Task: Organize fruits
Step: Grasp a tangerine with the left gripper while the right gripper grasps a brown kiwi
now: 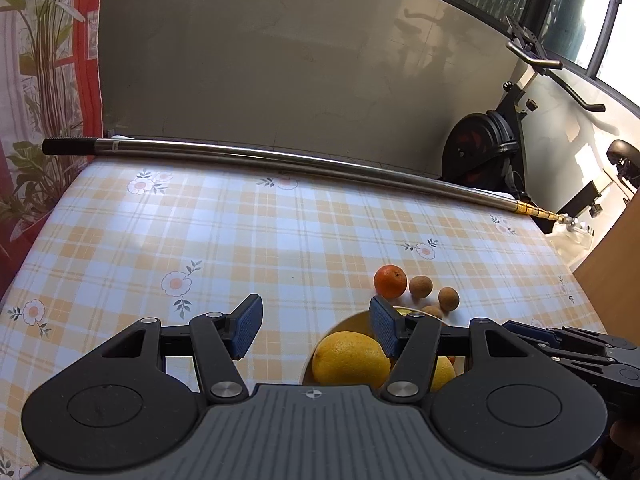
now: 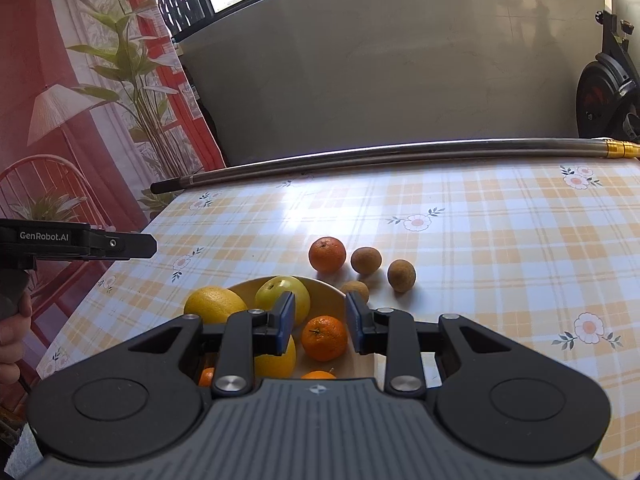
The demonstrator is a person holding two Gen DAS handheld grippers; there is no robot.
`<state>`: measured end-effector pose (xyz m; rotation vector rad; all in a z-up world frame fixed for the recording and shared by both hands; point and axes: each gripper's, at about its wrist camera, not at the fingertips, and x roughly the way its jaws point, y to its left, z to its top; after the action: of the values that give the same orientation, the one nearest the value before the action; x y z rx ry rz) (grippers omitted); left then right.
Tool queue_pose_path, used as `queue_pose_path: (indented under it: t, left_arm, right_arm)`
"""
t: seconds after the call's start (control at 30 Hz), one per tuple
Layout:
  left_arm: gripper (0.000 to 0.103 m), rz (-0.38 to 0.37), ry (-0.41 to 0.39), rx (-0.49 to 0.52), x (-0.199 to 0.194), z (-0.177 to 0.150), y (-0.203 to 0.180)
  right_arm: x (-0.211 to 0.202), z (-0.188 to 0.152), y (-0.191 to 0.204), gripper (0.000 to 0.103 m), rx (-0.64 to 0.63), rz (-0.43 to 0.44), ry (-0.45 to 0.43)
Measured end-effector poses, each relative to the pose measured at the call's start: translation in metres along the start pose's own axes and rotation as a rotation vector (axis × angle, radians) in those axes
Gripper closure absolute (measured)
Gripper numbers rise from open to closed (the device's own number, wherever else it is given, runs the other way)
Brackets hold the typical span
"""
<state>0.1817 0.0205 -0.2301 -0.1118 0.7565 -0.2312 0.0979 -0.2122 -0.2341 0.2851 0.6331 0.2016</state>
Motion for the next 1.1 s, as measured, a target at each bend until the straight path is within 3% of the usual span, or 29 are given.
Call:
queue_pose_path:
  t: [0.43,0.73,1.1]
  left_arm:
    - [0.041,-0.004,-0.041,0.059,0.009,0.037,-0.017]
    - [0.041,0.009,-0.064,0.092,0.038,0.058,-0.032]
    - [0.041,-0.005,0.014,0.085,0.084,0.063,-0.037]
  right_arm:
    - [0.013,0.017,-0.028,0.072,-0.019,-0.061,0.003]
    - [0.047,0.024,-0.047,0.072,-0.015,-0.065,0.047]
    - [0.082,0.026,-0.055,0.072,-0.014,-0.055,0.124]
